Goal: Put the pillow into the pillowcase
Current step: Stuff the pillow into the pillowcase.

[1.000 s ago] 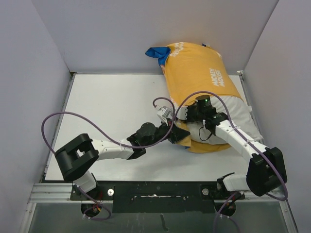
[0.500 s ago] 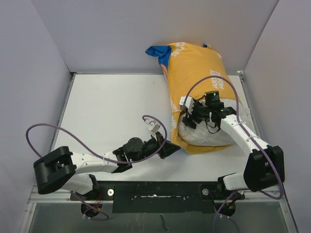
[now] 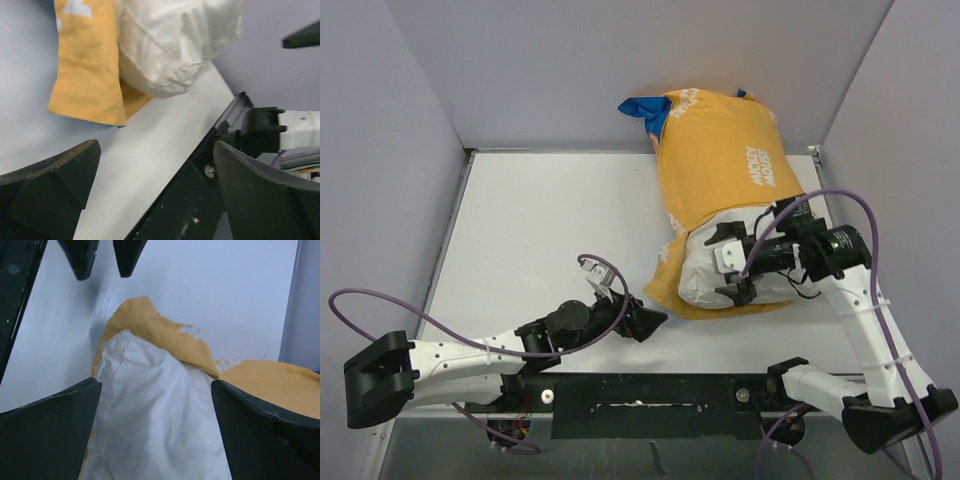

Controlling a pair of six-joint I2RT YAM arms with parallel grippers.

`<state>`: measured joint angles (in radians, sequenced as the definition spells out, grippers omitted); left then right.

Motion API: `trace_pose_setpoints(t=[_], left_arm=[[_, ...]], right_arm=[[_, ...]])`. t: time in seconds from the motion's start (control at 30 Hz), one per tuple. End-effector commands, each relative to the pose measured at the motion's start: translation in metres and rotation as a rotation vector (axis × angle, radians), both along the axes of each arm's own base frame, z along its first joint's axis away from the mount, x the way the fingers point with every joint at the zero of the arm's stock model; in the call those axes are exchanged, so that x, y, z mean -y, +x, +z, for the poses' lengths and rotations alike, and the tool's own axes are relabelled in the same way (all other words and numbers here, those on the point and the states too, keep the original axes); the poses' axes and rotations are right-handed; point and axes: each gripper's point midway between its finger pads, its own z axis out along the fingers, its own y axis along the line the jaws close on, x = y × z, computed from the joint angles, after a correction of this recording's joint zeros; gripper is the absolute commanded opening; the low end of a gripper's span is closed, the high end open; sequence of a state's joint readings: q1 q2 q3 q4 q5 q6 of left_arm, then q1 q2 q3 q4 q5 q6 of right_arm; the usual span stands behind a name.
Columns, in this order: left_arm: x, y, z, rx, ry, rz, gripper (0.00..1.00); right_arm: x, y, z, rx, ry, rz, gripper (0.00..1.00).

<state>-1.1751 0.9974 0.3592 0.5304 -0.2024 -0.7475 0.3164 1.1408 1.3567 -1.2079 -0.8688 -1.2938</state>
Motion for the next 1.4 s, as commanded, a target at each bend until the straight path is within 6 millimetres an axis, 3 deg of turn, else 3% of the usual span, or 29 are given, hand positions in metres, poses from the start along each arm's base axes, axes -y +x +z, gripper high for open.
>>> trace_pose_setpoints(t=[0.0, 0.07, 0.17, 0.37, 0.47, 0.5, 0.57, 0.6, 0.63, 0.67, 0.73, 0.8, 0.93, 1.17, 1.23, 1.3, 1.37], left_arm=[[-0.001, 0.025, -0.004, 0.017, 0.016, 0.087, 0.98], [0.002, 0.046, -0.007, 0.002, 0.025, 0.096, 0.98], [0.012, 0.077, -0.005, -0.023, -0.024, 0.096, 0.98], [0.062, 0.11, -0.032, -0.03, 0.009, 0.058, 0.97], [0.075, 0.129, -0.05, -0.017, 0.05, 0.079, 0.92], [0.078, 0.136, -0.054, -0.006, 0.061, 0.089, 0.87], [0.082, 0.149, -0.053, 0.027, 0.05, 0.095, 0.62], [0.082, 0.153, -0.052, 0.039, 0.03, 0.094, 0.33], [0.082, 0.156, -0.05, 0.051, 0.013, 0.092, 0.15], [0.081, 0.156, -0.047, 0.063, -0.002, 0.087, 0.05], [0.077, 0.15, -0.041, 0.088, -0.014, 0.054, 0.0], [0.075, 0.135, -0.029, 0.115, -0.035, -0.014, 0.0], [0.075, 0.087, 0.02, 0.106, -0.093, -0.225, 0.0], [0.065, 0.011, 0.143, 0.09, -0.272, -0.551, 0.0], [0.059, -0.005, 0.167, 0.097, -0.315, -0.613, 0.0], [0.054, -0.013, 0.178, 0.093, -0.346, -0.639, 0.0], [0.05, -0.016, 0.176, 0.083, -0.352, -0.643, 0.0]], right_arm=[[0.035, -0.009, -0.043, 0.114, -0.225, 0.052, 0.98], [0.053, 0.013, -0.065, 0.17, -0.327, -0.029, 0.98], [0.064, 0.043, -0.082, 0.247, -0.378, -0.123, 0.98], [0.075, 0.087, -0.122, 0.33, -0.386, -0.287, 1.0], [0.074, 0.096, -0.128, 0.324, -0.328, -0.35, 0.88], [0.072, 0.097, -0.126, 0.313, -0.301, -0.361, 0.8], [0.069, 0.098, -0.12, 0.284, -0.249, -0.389, 0.6], [0.068, 0.098, -0.116, 0.271, -0.229, -0.396, 0.5], [0.067, 0.1, -0.112, 0.266, -0.214, -0.408, 0.41], [0.067, 0.102, -0.107, 0.266, -0.202, -0.42, 0.3], [0.068, 0.109, -0.099, 0.27, -0.19, -0.451, 0.11], [0.07, 0.119, -0.087, 0.29, -0.181, -0.496, 0.01], [0.076, 0.158, -0.045, 0.364, -0.13, -0.658, 0.0], [0.066, 0.226, 0.032, 0.592, -0.047, -0.855, 0.0], [0.064, 0.237, 0.057, 0.61, -0.006, -0.902, 0.0], [0.065, 0.241, 0.085, 0.614, 0.048, -0.933, 0.0], [0.059, 0.239, 0.079, 0.564, 0.065, -0.913, 0.0]])
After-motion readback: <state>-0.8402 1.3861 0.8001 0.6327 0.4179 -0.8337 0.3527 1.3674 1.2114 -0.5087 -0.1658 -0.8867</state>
